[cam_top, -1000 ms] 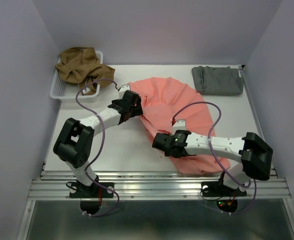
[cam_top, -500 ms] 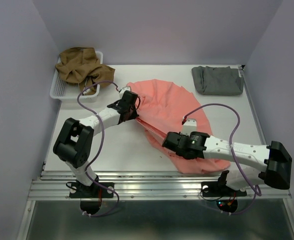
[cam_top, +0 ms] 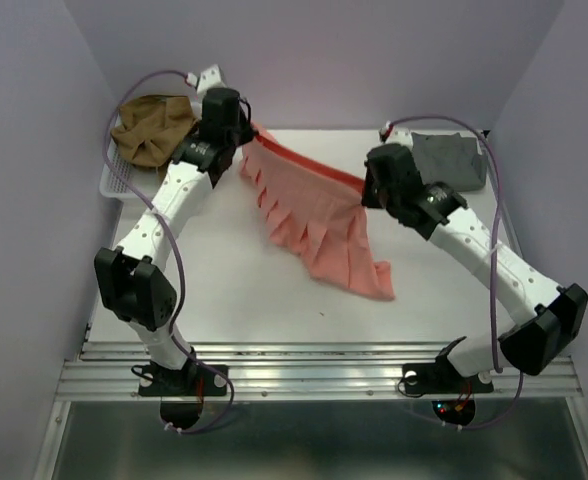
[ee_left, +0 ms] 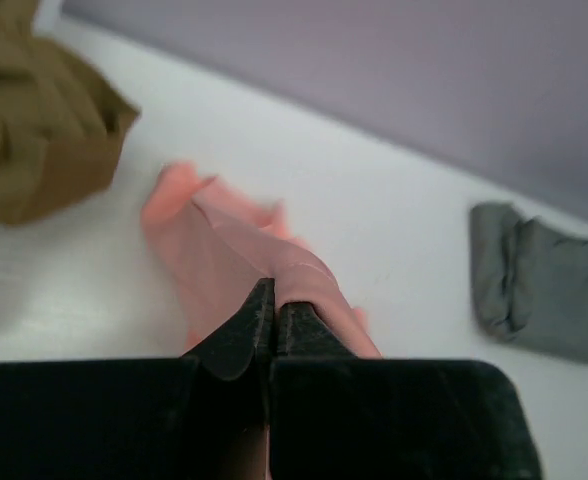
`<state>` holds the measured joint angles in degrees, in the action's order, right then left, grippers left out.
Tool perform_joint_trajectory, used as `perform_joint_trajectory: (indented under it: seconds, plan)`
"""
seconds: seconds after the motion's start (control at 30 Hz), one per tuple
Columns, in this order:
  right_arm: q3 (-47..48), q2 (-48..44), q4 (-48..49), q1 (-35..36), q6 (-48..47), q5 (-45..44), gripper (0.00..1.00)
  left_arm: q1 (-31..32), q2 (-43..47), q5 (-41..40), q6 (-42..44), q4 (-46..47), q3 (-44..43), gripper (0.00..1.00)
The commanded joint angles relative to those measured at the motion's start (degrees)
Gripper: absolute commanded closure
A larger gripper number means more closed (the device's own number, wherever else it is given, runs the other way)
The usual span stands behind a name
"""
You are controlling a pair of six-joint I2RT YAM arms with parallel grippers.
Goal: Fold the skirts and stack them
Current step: Flatten the skirt out
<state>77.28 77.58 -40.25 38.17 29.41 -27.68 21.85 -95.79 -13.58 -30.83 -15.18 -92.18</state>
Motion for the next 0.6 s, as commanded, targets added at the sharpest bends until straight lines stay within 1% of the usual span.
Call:
perform_joint_trajectory:
  seconds: [0.0,0.03,0.07,0.1,0.13,0.2,0.3,0.33,0.4,0.43,0.47,0.53,0.57]
  plan:
    - [14.36,4.85,9.57,-7.83,-18.93,8.67,0.99,-2.68,-0.79,-5.14,3.32,0.78,-18.87,1.0]
    - [19.96,5.73,9.75,-11.68,-20.69,9.13,0.99,-3.12,-3.07,-4.79,3.41,-1.67,-27.0,1.0]
    - [22.11,6.78,11.58,-12.94,-21.84,10.44,0.99,-3.3,-4.13,-4.7,4.1,-2.57,-30.57,1.0]
    - [25.09,7.14,12.55,-14.86,-24.03,11.67,0.99,-3.56,-5.54,-5.05,4.46,-3.88,-36.26,1.0]
    - [26.94,7.67,12.82,-15.67,-25.44,13.43,0.99,-3.56,-5.81,-5.22,4.72,-4.07,-38.32,1.0]
    - [29.59,8.11,12.39,-15.67,-27.38,14.76,0.99,-3.65,-5.11,-5.31,5.34,-3.72,-39.56,1.0]
    - [29.43,6.45,11.86,-15.67,-30.36,15.2,0.99,-3.57,-0.12,-3.65,5.17,-0.74,-33.7,1.0]
    - [28.81,4.7,11.43,-15.67,-30.46,16.33,0.99,-3.65,3.81,-2.25,4.3,1.88,-27.41,1.0]
    - [25.83,2.32,10.2,-15.67,-29.77,19.84,0.99,-3.22,8.05,-1.45,3.41,4.88,-20.36,1.0]
    - [24.6,0.92,10.19,-15.67,-29.85,21.43,0.99,-3.04,12.16,-1.27,2.28,7.25,-13.88,1.0]
    - [22.76,-1.79,9.93,-15.67,-29.85,23.79,0.99,-2.86,14.12,-0.83,1.74,8.23,-11.2,1.0]
    - [22.3,-3.92,8.62,-15.67,-29.59,25.82,0.99,-1.9,18.85,-0.83,1.04,10.16,-5.15,1.0]
    - [22.48,-5.41,7.56,-15.67,-29.58,26.71,0.99,-1.55,20.19,-1.0,0.77,10.34,-3.9,1.0]
